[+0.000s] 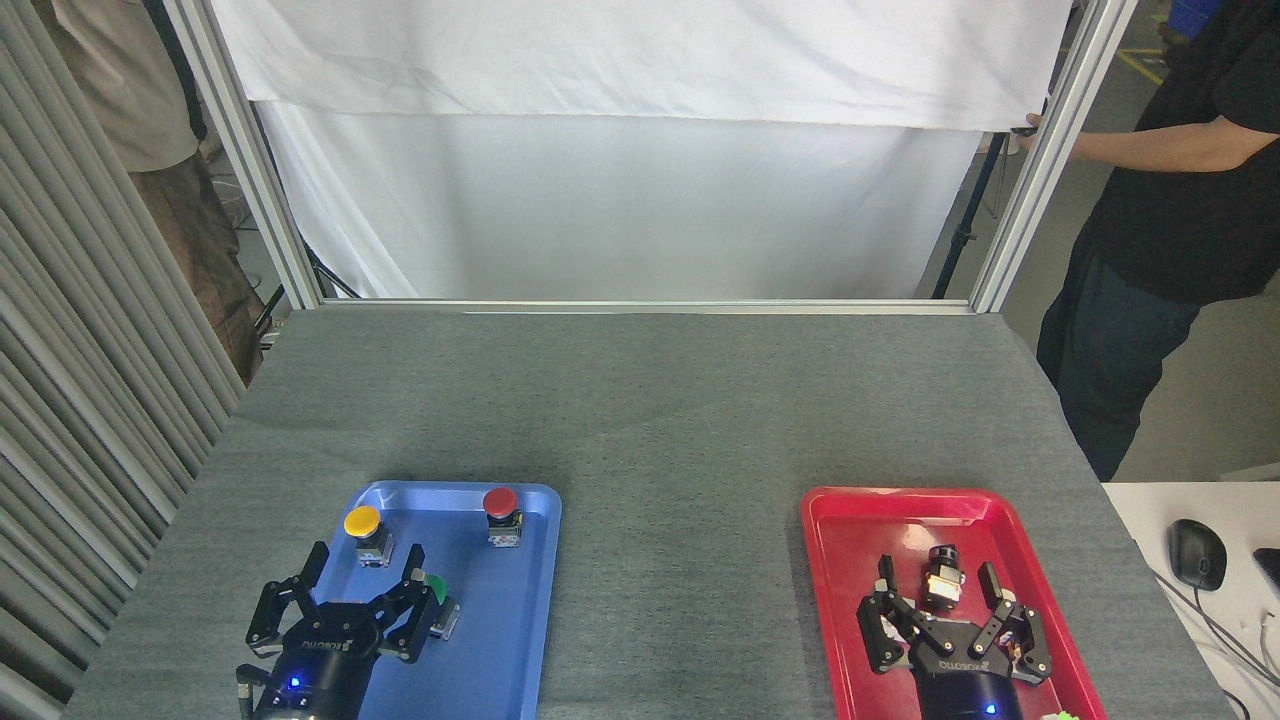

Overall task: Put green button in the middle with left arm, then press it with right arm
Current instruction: 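Lower the left hand onto the green button in the blue tray and grasp it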

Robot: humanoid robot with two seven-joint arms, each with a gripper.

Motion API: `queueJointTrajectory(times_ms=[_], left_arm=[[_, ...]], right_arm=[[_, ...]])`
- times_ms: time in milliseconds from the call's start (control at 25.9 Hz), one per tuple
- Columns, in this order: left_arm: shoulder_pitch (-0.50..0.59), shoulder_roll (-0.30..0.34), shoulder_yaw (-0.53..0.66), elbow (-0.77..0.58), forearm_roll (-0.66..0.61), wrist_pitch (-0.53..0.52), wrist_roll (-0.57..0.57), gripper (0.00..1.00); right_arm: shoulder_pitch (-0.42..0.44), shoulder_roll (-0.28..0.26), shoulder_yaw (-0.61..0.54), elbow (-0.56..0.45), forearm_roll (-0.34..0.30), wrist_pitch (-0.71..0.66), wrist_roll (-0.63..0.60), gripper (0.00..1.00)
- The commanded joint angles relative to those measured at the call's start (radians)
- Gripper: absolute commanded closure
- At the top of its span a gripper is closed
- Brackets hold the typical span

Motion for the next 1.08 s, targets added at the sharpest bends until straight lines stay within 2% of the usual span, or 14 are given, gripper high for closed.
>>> queueJointTrajectory(times_ms=[0, 232, 425, 579, 1043], left_arm=[[0.005, 0.006, -0.007, 0.003, 0.018, 0.012, 0.018, 0.00], [0.005, 0.028, -0.029, -0.004, 0.088, -0.011, 0.011, 0.00], [0.002, 0.040, -0.030, -0.003, 0.091, -0.034, 0.013, 0.00], [0.002, 0.031, -0.025, -0.004, 0.091, -0.104, 0.011, 0.00], [0.028, 0.066, -0.024, -0.003, 0.093, -0.102, 0.021, 0.00]], right_arm=[[-0.012, -0.007, 0.006, 0.002, -0.004, -0.004, -0.002, 0.00], [-0.007, -0.011, 0.021, 0.005, -0.007, -0.031, -0.002, 0.00], [-0.006, -0.010, 0.037, 0.004, -0.007, -0.031, -0.002, 0.00], [-0.002, -0.008, 0.038, 0.004, -0.007, -0.031, -0.002, 0.00], [-0.002, -0.005, 0.040, 0.004, -0.007, -0.031, -0.002, 0.00]])
